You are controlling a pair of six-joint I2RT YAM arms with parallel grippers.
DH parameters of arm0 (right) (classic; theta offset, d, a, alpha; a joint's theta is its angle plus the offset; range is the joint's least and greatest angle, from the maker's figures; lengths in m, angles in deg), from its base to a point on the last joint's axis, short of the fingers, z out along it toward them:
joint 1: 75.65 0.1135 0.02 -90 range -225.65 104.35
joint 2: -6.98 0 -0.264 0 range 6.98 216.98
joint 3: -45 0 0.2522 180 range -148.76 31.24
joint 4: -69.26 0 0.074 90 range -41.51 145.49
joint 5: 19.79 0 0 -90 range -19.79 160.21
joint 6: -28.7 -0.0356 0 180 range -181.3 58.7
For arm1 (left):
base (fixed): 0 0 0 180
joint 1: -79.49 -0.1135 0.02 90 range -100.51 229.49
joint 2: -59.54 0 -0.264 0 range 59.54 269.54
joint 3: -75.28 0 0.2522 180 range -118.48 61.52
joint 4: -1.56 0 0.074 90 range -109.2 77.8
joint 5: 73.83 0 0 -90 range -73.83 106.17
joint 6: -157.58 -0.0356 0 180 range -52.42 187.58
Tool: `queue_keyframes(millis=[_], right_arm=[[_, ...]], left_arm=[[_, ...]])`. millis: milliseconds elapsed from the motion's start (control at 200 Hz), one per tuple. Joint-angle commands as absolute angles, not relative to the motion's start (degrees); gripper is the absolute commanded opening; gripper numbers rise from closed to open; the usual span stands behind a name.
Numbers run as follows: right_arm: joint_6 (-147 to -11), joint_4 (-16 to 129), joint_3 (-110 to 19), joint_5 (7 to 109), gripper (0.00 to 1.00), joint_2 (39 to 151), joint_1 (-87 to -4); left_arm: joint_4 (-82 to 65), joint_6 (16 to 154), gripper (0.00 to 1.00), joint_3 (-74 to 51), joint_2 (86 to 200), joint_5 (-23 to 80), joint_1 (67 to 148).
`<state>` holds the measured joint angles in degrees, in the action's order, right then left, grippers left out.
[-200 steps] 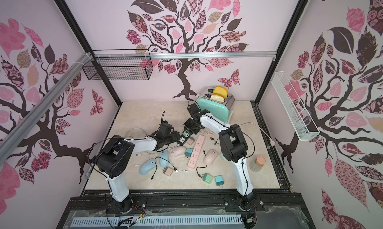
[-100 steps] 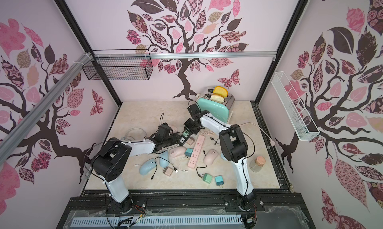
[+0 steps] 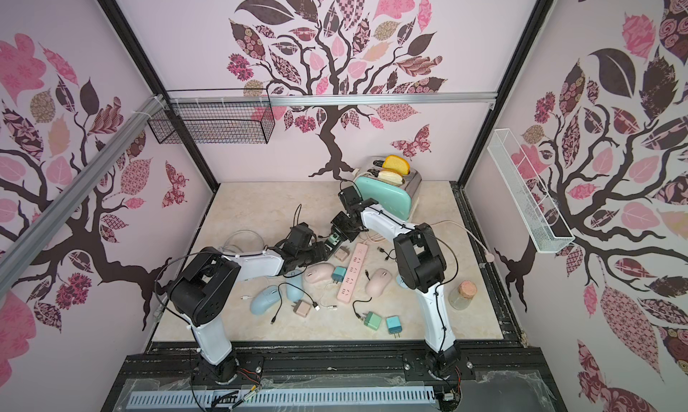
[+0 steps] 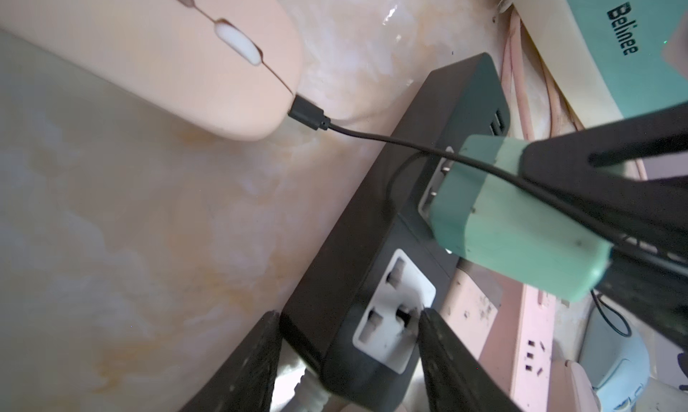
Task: Unplug the wireless mouse
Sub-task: Remove the plug from the socket.
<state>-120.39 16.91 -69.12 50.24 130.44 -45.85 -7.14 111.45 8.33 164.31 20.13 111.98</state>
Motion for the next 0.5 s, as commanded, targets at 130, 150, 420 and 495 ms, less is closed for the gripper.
queue_keyframes(millis=[130, 150, 420, 495], right_arm=[[-120.3, 17.0, -68.1, 48.9, 0.00, 129.7, -45.2], [-120.3, 17.0, -68.0, 48.8, 0.00, 129.7, -45.2], [-120.4, 17.3, -67.7, 48.7, 0.00, 129.7, -45.2], [-120.4, 17.3, -67.6, 48.6, 0.00, 129.8, -45.1]], left_arm=[[-12.2, 109.7, 0.70, 9.5, 158.3, 13.6, 112.0], [-12.2, 109.5, 0.70, 9.5, 158.4, 13.1, 111.9], [-10.7, 109.1, 0.70, 7.3, 164.3, 15.9, 111.6], [-12.1, 109.2, 0.68, 5.9, 166.4, 15.4, 111.6]])
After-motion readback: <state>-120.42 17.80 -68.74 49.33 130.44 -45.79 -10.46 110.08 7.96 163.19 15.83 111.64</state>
